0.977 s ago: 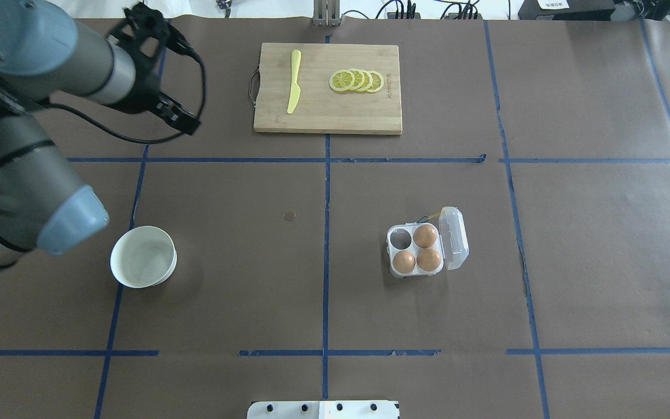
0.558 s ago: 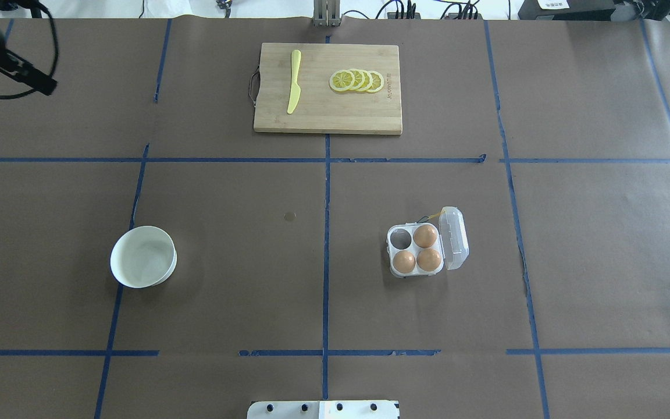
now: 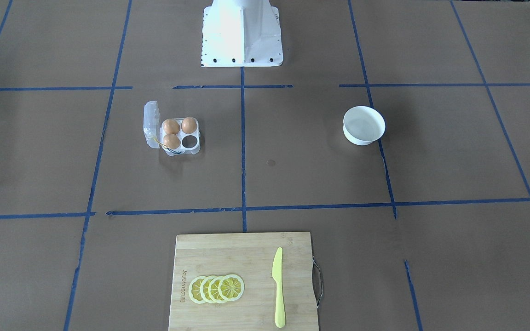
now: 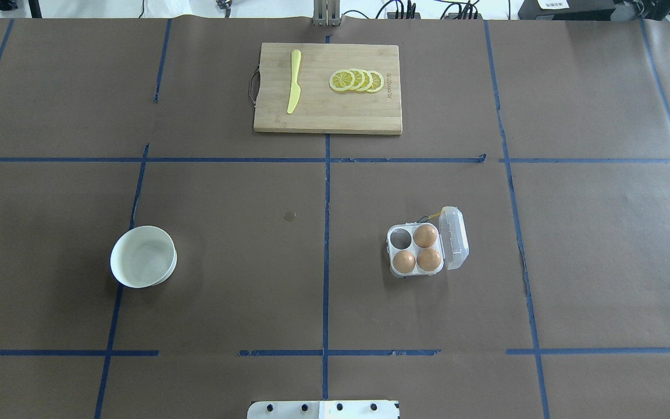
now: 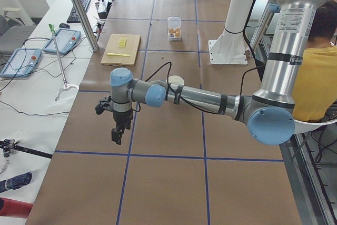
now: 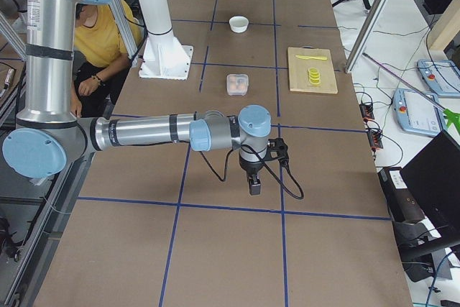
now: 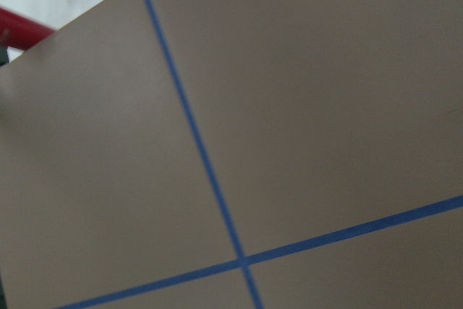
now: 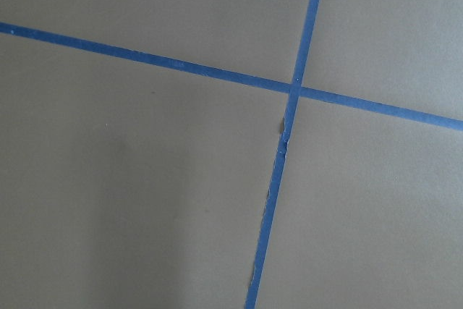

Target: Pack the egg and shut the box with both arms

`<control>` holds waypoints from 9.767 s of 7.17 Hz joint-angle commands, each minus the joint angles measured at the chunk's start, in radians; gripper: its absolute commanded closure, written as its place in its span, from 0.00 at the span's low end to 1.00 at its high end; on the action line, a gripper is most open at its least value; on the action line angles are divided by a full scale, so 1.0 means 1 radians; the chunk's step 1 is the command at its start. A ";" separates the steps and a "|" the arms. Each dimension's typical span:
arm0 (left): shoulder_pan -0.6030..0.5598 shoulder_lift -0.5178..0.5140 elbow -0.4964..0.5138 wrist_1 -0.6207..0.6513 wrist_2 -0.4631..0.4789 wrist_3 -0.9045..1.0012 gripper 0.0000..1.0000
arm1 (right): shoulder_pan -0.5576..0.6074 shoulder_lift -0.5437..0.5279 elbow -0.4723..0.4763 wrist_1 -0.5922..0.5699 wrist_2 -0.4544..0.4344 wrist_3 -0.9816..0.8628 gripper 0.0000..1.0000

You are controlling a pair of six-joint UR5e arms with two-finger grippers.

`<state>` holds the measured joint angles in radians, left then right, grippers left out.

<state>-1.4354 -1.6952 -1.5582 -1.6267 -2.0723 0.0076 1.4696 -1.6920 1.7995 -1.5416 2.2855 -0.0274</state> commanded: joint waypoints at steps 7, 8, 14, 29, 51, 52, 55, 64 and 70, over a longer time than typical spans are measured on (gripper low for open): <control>-0.220 0.155 0.004 0.005 -0.270 0.189 0.00 | -0.239 0.081 0.102 0.004 -0.004 0.315 0.00; -0.218 0.148 0.004 0.002 -0.270 0.189 0.00 | -0.327 0.093 0.148 0.008 -0.048 0.428 0.00; -0.218 0.134 0.004 0.002 -0.272 0.193 0.00 | -0.650 0.100 0.201 0.375 -0.072 0.991 1.00; -0.220 0.138 -0.019 0.005 -0.238 0.184 0.00 | -0.385 0.129 0.132 0.038 -0.167 0.476 1.00; -0.157 0.155 -0.048 -0.024 -0.258 0.186 0.00 | 0.071 -0.005 -0.161 0.043 -0.018 -0.083 0.00; -0.157 0.154 -0.048 -0.024 -0.258 0.186 0.00 | 0.071 -0.005 -0.161 0.043 -0.018 -0.083 0.00; -0.157 0.154 -0.045 -0.027 -0.259 0.183 0.00 | 0.069 -0.005 -0.160 0.043 -0.017 -0.083 0.00; -0.155 0.154 -0.040 -0.027 -0.261 0.180 0.00 | 0.067 -0.005 -0.163 0.043 -0.017 -0.085 0.00; -0.155 0.154 -0.042 -0.027 -0.261 0.180 0.00 | 0.067 -0.005 -0.164 0.043 -0.015 -0.085 0.00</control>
<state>-1.5907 -1.5417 -1.5993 -1.6536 -2.3331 0.1871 1.5370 -1.6966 1.6355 -1.4987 2.2703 -0.1120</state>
